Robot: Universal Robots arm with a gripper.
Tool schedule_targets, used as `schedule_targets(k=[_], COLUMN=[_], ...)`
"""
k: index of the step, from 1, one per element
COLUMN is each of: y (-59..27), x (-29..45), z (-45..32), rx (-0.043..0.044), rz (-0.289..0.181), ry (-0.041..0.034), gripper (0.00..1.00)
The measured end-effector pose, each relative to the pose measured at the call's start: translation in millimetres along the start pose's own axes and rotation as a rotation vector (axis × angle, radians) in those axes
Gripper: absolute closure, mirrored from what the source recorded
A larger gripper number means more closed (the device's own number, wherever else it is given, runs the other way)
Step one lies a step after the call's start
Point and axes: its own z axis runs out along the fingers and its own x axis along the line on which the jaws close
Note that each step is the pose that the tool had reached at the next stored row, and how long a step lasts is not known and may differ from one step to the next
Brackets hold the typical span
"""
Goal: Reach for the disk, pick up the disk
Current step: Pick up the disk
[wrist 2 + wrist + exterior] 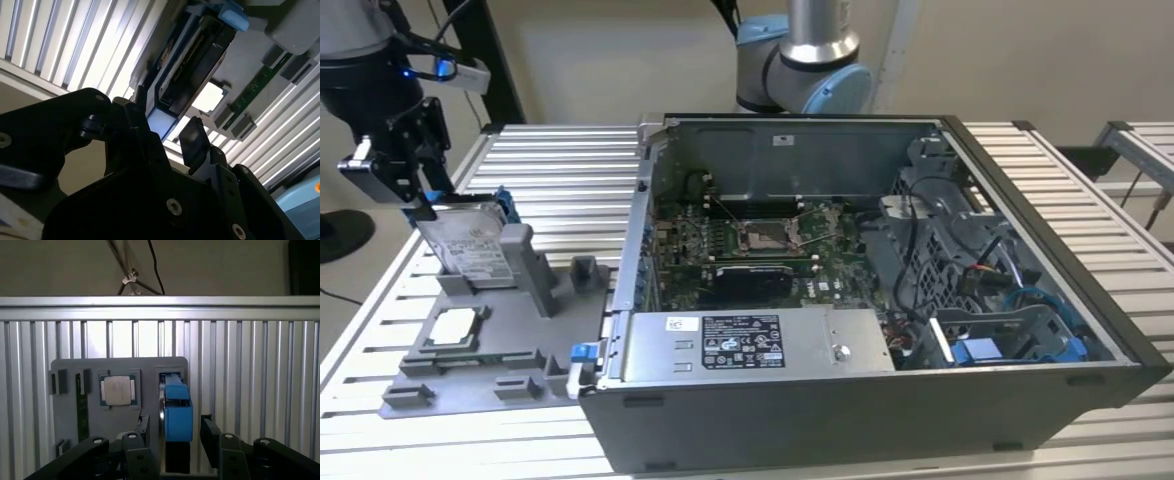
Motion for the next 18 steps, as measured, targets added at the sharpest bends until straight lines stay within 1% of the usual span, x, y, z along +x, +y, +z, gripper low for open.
schedule_targets(k=[6, 18], y=[-0.2, 2.3], x=[0.1, 0.2], z=[11.0, 32.6], rx=[0.0, 0.0], rz=[-0.001, -0.002], ry=[0.0001, 0.0002], gripper=[0.0, 0.0])
